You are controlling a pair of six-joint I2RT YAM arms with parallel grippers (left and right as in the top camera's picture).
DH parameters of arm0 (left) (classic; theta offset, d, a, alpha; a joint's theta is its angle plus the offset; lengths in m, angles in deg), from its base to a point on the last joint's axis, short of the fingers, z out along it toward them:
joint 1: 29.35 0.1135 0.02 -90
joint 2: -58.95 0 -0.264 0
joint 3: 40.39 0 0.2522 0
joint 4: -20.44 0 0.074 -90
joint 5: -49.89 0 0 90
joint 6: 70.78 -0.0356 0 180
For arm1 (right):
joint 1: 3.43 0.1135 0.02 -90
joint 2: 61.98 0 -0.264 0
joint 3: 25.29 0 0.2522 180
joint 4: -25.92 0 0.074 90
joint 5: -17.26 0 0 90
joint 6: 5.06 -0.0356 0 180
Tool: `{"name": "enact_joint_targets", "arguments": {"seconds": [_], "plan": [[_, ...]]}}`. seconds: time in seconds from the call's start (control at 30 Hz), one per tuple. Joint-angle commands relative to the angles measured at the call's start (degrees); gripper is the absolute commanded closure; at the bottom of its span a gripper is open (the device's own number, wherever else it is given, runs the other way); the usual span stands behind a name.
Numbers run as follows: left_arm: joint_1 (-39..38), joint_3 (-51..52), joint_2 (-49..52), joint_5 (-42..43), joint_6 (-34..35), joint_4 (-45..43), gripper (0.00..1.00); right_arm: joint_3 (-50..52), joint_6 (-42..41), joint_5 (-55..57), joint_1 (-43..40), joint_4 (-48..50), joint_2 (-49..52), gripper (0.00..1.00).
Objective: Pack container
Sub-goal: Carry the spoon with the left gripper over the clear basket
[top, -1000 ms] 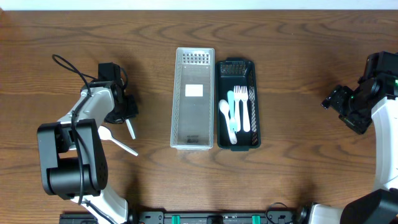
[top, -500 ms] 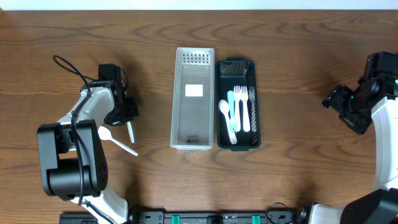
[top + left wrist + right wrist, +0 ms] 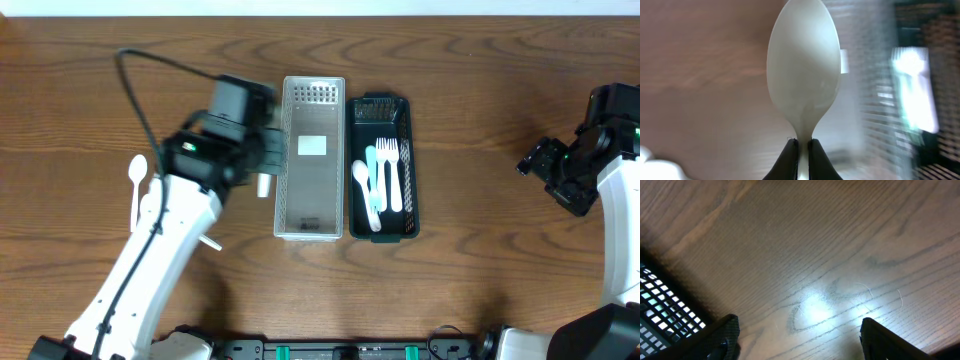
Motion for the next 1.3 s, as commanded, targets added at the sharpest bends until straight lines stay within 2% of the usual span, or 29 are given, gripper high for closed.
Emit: {"name": "enact_joint_targets", "arguments": {"seconds": [0.0, 0.2, 0.5, 0.53, 0.6, 0.63, 0.73, 0.8, 0.9, 1.0, 1.2, 1.27], "plan": [[-6.1, -0.3, 1.7, -0.2, -0.7, -1.1, 0.94, 0.3, 0.9, -0.2, -0.3, 0.0, -1.2, 0.20], [-9.1, -0.3, 9.3, -0.3, 4.0, -4.1, 0.94, 0.3, 0.8, -0.2, -0.3, -0.1, -1.2, 0.20], [-9.2, -0.3, 20.1, -0.1, 4.2, -6.6, 0.93, 0.3, 0.9, -0.4, -0.3, -0.2, -1.2, 0.20], [-9.2, -0.3, 20.3, -0.1, 4.1, -6.6, 0.83, 0.3, 0.9, -0.4, -0.3, -0.2, -1.2, 0.20], [-9.2, -0.3, 20.2, -0.2, 3.4, -6.5, 0.53, 0.3, 0.9, -0.4, -0.3, -0.3, -1.2, 0.20], [-9.1, -0.3, 19.8, -0.2, 2.6, -6.5, 0.42, 0.3, 1.2, -0.4, -0.3, -0.4, -1.2, 0.20], [-9.1, -0.7, 17.5, -0.6, 2.4, -5.7, 0.22, 0.3, 1.6, -0.4, -0.3, -0.8, -1.2, 0.19], [-9.1, -1.7, 14.6, -3.8, 2.2, -3.8, 0.11, 0.3, 2.6, -0.4, -0.3, -0.7, -1.2, 0.19], [-9.0, -4.2, 9.2, -10.1, 2.3, 0.8, 0.07, 0.3, 3.3, -0.4, -0.3, -0.7, -1.2, 0.19], [-7.2, -5.4, 2.0, -16.2, 8.1, 6.0, 0.02, 0.3, 4.6, -0.4, -0.3, -0.7, -1.2, 0.18], [6.4, -5.4, -11.6, -16.7, 23.1, 15.9, 0.02, 0.3, 6.0, -0.4, -0.3, -0.7, -1.2, 0.16], [11.3, -5.0, -14.6, -16.7, 26.2, 18.3, 0.02, 0.3, 6.0, -0.4, -0.3, -0.7, -1.2, 0.16]]}}
